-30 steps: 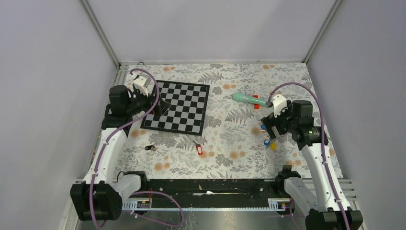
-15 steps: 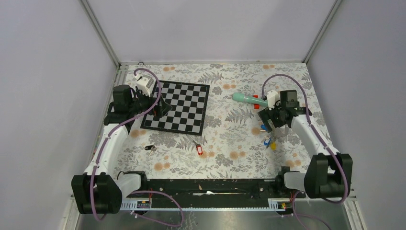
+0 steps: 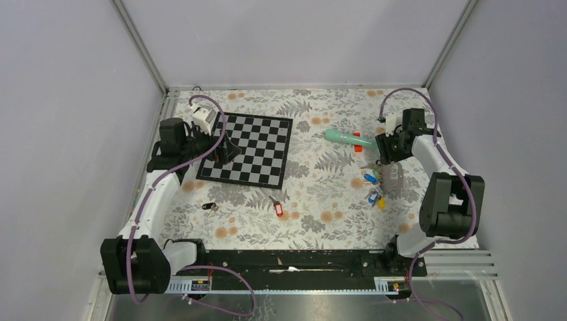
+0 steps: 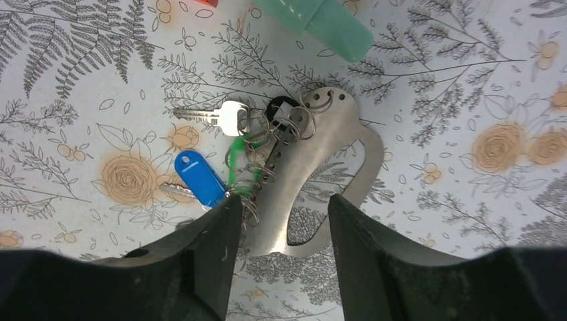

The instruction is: Put the keys on the keyring

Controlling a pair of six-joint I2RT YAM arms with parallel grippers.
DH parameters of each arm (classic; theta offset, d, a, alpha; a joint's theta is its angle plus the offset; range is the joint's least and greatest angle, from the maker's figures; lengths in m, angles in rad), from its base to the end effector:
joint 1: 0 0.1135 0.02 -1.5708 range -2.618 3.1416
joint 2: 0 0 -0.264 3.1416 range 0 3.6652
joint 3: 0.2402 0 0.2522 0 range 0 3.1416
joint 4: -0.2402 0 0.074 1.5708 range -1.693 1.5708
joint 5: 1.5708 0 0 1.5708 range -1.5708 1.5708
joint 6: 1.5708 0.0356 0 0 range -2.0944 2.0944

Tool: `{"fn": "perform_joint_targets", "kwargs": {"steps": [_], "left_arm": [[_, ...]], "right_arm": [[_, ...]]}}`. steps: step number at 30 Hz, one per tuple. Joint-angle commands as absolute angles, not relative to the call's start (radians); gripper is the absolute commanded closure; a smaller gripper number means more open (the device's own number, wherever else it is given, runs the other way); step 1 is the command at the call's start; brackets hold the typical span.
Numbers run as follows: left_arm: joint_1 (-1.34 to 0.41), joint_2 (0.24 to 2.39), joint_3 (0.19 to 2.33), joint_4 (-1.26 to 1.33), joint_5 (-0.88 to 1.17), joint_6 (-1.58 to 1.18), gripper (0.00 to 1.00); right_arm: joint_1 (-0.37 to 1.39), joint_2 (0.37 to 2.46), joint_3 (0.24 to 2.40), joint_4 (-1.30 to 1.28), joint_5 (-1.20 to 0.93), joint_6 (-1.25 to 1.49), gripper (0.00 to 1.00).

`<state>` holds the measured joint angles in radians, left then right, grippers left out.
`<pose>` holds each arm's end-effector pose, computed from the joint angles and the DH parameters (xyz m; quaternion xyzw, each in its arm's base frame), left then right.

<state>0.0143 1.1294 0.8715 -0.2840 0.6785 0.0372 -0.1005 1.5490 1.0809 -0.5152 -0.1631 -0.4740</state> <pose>0.2468 -0.0188 0.2953 0.1731 0.8190 -0.2777 0.4713 0.3194 -0.0264 0.2296 -0.2003 0.9330 -0.0070 0.2988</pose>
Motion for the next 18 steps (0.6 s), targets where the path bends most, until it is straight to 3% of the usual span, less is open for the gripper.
{"fn": "perform_joint_targets", "kwargs": {"steps": [1,11,18], "left_arm": [[0.013,1.138,0.888,-0.248,0.716,0.054,0.01],[0.012,1.14,0.887,-0.248,0.717,0.055,0.01],[0.013,1.139,0.885,-0.248,0.716,0.057,0.01]], "right_arm": [[-0.12,1.617,1.147,-0.539,-0.206,-0.44,0.46],[-0.144,1.781,1.23,-0.54,-0.219,-0.456,0.58],[-0.144,1.883,1.302,-0.583,-0.265,-0.505,0.6]]}}
